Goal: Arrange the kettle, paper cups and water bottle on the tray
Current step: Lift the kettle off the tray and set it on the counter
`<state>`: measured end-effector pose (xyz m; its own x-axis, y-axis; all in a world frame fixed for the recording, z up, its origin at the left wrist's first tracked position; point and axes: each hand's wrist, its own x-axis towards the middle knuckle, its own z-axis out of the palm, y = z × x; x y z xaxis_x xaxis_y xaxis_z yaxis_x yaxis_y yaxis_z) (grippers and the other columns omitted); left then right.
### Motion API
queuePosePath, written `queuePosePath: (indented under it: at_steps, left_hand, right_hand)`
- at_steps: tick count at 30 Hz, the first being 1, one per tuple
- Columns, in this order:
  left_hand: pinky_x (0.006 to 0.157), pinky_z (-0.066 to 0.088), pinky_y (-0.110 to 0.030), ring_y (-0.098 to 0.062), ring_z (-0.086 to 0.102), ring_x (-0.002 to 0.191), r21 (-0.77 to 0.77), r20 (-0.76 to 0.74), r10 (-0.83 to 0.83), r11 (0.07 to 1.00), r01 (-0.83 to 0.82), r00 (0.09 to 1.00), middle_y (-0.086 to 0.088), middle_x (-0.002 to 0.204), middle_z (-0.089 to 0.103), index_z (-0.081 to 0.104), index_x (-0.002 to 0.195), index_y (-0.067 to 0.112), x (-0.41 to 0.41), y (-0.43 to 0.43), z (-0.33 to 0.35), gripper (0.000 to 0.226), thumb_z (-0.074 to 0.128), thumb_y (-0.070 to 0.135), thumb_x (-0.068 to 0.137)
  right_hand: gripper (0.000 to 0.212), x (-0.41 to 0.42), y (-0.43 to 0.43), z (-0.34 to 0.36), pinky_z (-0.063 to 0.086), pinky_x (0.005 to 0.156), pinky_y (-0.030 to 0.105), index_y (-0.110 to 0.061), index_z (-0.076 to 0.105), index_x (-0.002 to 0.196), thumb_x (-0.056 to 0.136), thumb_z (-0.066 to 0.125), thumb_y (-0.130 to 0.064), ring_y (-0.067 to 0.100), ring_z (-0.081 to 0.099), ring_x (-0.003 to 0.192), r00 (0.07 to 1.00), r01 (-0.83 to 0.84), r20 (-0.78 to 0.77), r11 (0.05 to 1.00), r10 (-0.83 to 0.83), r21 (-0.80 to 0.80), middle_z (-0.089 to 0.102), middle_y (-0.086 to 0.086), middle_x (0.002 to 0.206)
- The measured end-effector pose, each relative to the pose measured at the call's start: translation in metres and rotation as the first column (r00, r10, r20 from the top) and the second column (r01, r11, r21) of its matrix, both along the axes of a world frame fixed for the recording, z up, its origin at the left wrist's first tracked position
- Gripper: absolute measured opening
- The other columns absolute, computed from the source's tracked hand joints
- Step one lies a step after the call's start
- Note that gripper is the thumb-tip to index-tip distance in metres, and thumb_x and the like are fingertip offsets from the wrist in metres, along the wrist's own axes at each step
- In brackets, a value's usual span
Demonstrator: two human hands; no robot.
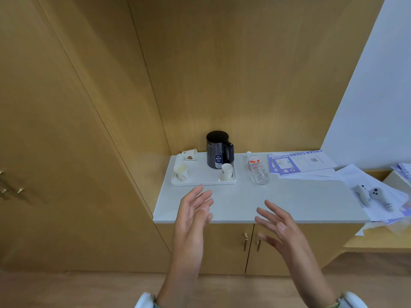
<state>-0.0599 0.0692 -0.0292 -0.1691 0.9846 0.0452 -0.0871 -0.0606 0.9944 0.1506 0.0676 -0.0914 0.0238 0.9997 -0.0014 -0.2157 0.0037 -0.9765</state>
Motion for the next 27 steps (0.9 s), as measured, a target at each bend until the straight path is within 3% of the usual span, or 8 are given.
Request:
queuePosePath:
  at_steps: [2, 7, 12, 15, 17, 20, 22, 27]
  left_hand:
    - [0.109, 0.051, -0.043, -0.006, 0.065, 0.127, 0.007, 0.0, -0.018, 1.0, 0.018, 1.0, 0.014, 0.132, 0.07, 0.06, 0.137, 0.032, -0.016, 0.008, -0.002, 0.045, 0.053, 0.04, 0.094]
    - [0.107, 0.053, -0.039, -0.006, 0.066, 0.126, -0.023, 0.025, -0.067, 0.997, 0.068, 0.997, 0.013, 0.131, 0.072, 0.059, 0.137, 0.029, -0.044, 0.027, -0.017, 0.046, 0.052, 0.039, 0.092]
    - [0.104, 0.055, -0.037, -0.007, 0.067, 0.125, -0.081, 0.022, -0.074, 0.994, 0.075, 0.997, 0.013, 0.13, 0.072, 0.058, 0.138, 0.029, -0.05, 0.035, -0.03, 0.048, 0.051, 0.038, 0.092]
    - [0.107, 0.054, -0.038, -0.005, 0.066, 0.124, -0.109, 0.011, -0.069, 0.992, 0.07, 0.998, 0.014, 0.13, 0.072, 0.058, 0.138, 0.031, -0.046, 0.043, -0.032, 0.049, 0.054, 0.042, 0.09]
    - [0.106, 0.054, -0.038, -0.005, 0.066, 0.125, -0.116, 0.0, -0.055, 0.992, 0.054, 0.999, 0.016, 0.131, 0.071, 0.057, 0.138, 0.033, -0.04, 0.047, -0.031, 0.055, 0.058, 0.051, 0.086]
    - [0.105, 0.054, -0.036, -0.005, 0.066, 0.125, -0.123, -0.011, -0.026, 0.992, 0.025, 1.0, 0.016, 0.131, 0.071, 0.057, 0.138, 0.033, -0.03, 0.055, -0.032, 0.049, 0.057, 0.048, 0.091]
    - [0.106, 0.054, -0.037, -0.005, 0.066, 0.124, -0.128, -0.006, -0.004, 0.992, 0.003, 1.0, 0.015, 0.131, 0.071, 0.057, 0.139, 0.031, -0.018, 0.062, -0.03, 0.045, 0.06, 0.044, 0.096]
    - [0.11, 0.052, -0.043, -0.005, 0.065, 0.126, -0.127, -0.026, 0.05, 0.991, -0.052, 0.998, 0.015, 0.132, 0.071, 0.057, 0.139, 0.032, 0.016, 0.083, -0.023, 0.049, 0.054, 0.046, 0.092]
  right_hand:
    - [0.058, -0.014, 0.005, 0.001, 0.052, 0.101, 0.046, -0.045, 0.067, 0.131, 0.078, 0.068, -0.068, 0.017, 0.065, 0.13, 1.0, 0.017, 0.011, 1.0, -0.017, -0.012, 0.068, -0.004, 0.139]
    - [0.046, -0.044, 0.016, -0.005, 0.051, 0.101, 0.047, -0.045, 0.068, 0.13, 0.086, 0.057, -0.053, 0.019, 0.065, 0.13, 0.998, 0.067, 0.015, 0.998, -0.067, -0.012, 0.069, -0.002, 0.139]
    - [0.067, -0.054, 0.025, -0.006, 0.051, 0.102, 0.048, -0.042, 0.066, 0.133, 0.074, 0.071, -0.075, 0.019, 0.064, 0.13, 0.996, 0.083, 0.028, 0.996, -0.082, -0.032, 0.068, -0.002, 0.139]
    - [0.043, -0.05, 0.039, -0.014, 0.05, 0.102, 0.047, -0.042, 0.066, 0.133, 0.092, 0.056, -0.052, 0.018, 0.064, 0.13, 0.998, 0.062, 0.025, 0.997, -0.061, -0.041, 0.069, -0.003, 0.139]
    - [0.042, -0.044, 0.052, -0.02, 0.05, 0.102, 0.047, -0.043, 0.065, 0.134, 0.096, 0.048, -0.042, 0.018, 0.064, 0.13, 0.998, 0.049, 0.033, 0.997, -0.048, -0.056, 0.069, -0.005, 0.138]
    - [0.041, -0.036, 0.066, -0.021, 0.051, 0.101, 0.046, -0.046, 0.065, 0.133, 0.097, 0.046, -0.04, 0.019, 0.063, 0.131, 0.999, 0.011, 0.034, 0.997, -0.008, -0.074, 0.069, -0.006, 0.138]
    - [0.044, -0.027, 0.074, -0.02, 0.05, 0.103, 0.046, -0.039, 0.06, 0.14, 0.099, 0.043, -0.04, 0.018, 0.063, 0.132, 0.999, -0.014, 0.042, 0.998, 0.016, -0.054, 0.067, -0.005, 0.141]
    - [0.046, 0.003, 0.105, -0.016, 0.05, 0.108, 0.053, -0.035, 0.059, 0.142, 0.098, 0.044, -0.04, 0.018, 0.063, 0.132, 0.997, -0.067, 0.039, 0.997, 0.069, -0.039, 0.067, -0.005, 0.141]
